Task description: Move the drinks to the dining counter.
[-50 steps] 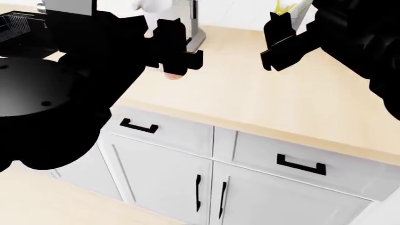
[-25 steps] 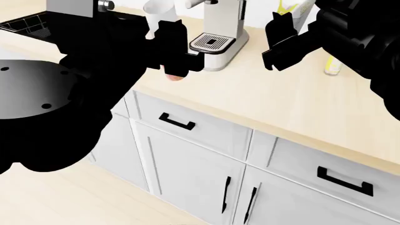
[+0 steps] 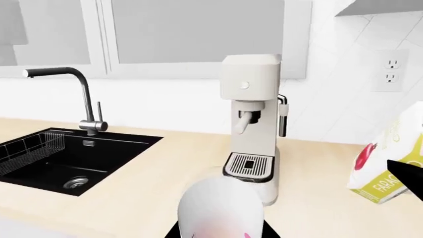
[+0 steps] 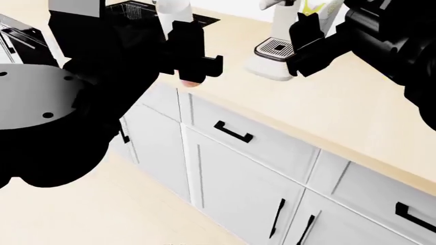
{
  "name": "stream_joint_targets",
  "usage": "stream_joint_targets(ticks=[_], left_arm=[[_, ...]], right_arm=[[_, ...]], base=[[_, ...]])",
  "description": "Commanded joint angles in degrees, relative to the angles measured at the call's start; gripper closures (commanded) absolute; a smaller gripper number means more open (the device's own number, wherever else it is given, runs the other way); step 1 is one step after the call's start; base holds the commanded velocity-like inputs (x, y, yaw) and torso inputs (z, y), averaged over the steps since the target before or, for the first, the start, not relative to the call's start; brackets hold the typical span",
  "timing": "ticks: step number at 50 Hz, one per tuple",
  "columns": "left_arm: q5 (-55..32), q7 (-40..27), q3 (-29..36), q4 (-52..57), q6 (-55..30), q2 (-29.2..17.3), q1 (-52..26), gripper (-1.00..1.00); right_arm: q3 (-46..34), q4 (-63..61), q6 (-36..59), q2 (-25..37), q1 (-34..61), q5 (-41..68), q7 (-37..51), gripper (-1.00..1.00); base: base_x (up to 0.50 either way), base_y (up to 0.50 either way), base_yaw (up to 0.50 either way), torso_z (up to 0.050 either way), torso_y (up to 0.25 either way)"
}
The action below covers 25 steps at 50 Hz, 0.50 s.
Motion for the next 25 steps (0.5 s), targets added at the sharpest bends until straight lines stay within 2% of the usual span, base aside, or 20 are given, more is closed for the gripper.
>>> stream_joint_targets(ticks=[1,25], left_arm=[[0.6,-0.1,-0.6,-0.2,0.6,-0.1,-0.6,1.00],[0.9,0.1,-0.3,-0.2,0.7,0.0,-0.3,1.00]], right_arm=[[0.5,0.1,0.5,0.0,0.7,-2.0,-0.2,1.00],[0.3,0.1,0.2,0.3,0.5,-1.8,0.1,1.00]], base=[[0.00,0.00,0.50,0.000,0.010],[0.00,0.00,0.50,0.001,0.001]])
